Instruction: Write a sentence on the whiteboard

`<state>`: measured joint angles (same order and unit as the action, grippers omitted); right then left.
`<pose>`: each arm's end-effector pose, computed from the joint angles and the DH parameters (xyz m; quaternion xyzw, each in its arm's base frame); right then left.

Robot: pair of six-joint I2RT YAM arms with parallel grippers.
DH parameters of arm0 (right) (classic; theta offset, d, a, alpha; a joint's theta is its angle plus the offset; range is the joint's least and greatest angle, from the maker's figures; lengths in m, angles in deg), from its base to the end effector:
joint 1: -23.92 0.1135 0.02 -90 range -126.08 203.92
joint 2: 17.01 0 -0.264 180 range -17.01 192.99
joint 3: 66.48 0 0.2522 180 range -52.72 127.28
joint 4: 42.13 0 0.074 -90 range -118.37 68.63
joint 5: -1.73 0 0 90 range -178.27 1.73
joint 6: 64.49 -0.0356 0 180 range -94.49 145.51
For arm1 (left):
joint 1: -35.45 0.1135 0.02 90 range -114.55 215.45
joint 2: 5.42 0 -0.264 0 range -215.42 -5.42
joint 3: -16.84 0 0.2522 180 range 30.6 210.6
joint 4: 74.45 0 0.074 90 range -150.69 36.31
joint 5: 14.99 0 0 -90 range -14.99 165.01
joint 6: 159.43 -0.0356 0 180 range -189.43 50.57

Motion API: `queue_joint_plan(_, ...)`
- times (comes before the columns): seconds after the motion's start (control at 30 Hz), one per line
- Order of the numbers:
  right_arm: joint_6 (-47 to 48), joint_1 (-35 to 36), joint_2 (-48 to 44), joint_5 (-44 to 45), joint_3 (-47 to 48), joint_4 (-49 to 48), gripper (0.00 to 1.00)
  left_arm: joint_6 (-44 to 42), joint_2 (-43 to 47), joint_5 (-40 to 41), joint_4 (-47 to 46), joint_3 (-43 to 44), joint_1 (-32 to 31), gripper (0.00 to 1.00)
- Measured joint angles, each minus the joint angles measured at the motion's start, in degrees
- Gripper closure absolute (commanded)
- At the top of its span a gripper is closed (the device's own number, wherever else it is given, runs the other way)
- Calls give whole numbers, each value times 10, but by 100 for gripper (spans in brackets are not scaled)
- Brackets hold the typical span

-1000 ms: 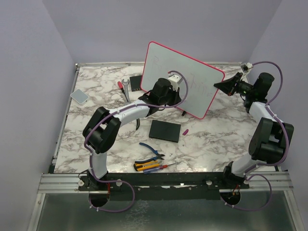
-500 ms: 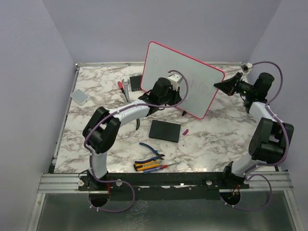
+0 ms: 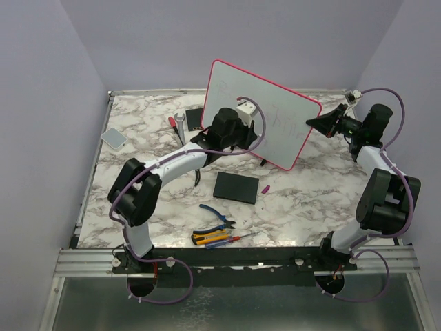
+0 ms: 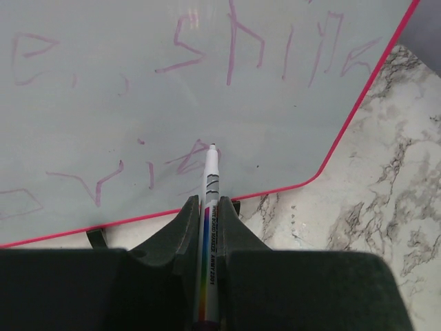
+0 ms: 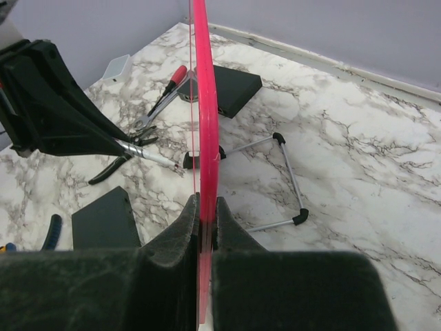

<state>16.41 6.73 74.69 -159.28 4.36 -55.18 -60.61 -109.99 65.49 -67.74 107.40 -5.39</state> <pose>0.3427 -0.0708 0.2759 -0.2322 0.6842 0.3988 0.5646 0.3239 -0.2877 0.2694 0.2715 0.7751 -0.2998 0.4854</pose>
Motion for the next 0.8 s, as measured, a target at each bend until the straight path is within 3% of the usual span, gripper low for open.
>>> queue_joint_plan(0.33, 1, 0, 0, 0, 0, 0, 99, 0, 75, -2, -1, -24, 3, 100)
queue_joint_plan(0.8, 1, 0, 0, 0, 0, 0, 99, 26, 65, -1, -35, -18, -23, 100)
